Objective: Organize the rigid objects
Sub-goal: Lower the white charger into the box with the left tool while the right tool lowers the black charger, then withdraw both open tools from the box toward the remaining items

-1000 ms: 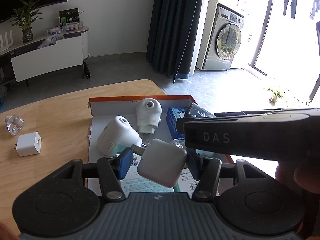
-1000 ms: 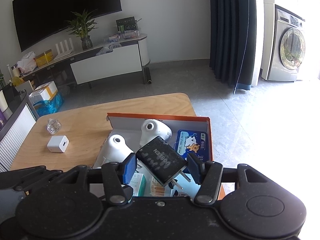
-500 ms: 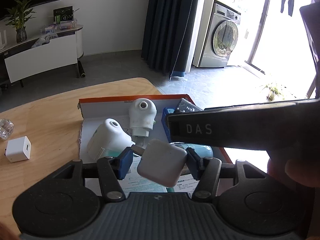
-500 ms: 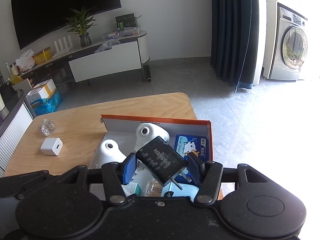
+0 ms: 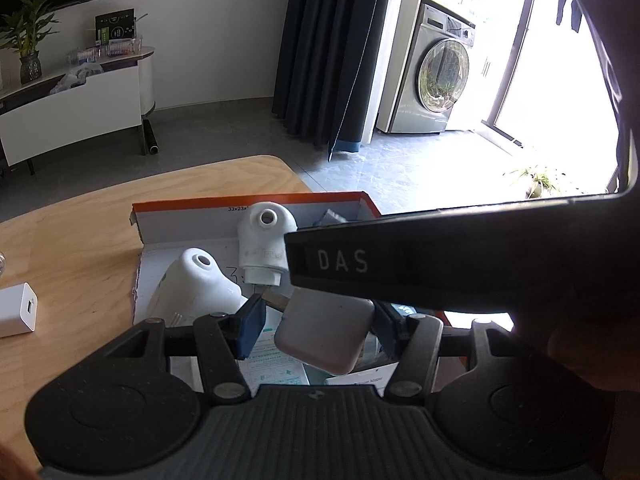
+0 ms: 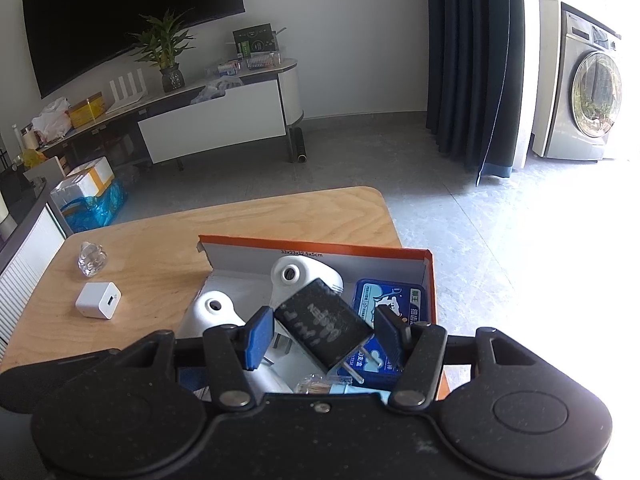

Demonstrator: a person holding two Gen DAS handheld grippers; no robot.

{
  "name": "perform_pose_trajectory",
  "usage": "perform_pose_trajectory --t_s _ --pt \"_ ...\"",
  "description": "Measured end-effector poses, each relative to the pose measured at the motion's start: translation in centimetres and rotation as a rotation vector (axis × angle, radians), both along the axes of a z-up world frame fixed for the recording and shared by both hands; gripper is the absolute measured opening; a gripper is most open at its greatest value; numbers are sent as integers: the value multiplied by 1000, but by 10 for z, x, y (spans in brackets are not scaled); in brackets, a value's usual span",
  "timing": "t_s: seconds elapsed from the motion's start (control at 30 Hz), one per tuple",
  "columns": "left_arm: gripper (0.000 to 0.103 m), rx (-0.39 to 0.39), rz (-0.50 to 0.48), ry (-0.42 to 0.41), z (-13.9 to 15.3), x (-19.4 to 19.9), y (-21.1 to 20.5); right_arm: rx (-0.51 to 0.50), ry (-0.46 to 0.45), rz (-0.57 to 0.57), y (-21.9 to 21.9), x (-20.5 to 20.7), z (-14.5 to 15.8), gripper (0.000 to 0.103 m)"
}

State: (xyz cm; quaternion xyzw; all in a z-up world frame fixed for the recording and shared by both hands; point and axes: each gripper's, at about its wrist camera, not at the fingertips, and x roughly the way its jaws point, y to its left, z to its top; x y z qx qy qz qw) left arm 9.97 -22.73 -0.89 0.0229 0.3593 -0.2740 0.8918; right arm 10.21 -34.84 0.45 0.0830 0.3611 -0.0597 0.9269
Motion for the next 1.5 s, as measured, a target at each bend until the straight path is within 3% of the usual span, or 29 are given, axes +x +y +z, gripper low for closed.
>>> perform_pose_trajectory --t_s 0.33,0.43,0.5,0.97,1.17,1.5 --pt "70 -49 11 -10 13 -5 11 -13 -48 -43 0 -9 11 70" --pt "79 -40 44 -32 18 -8 23 -10 -72 -48 3 -13 17 78" --pt "81 -32 76 -35 20 -8 35 -13 -79 -51 7 -15 20 79" --pt "86 34 310 -15 30 -13 139 29 -56 15 68 -15 17 83" --pt "87 29 421 1 33 -15 184 43 -30 74 104 -7 12 83" --pt "88 22 511 7 31 -7 233 38 4 172 164 13 4 83"
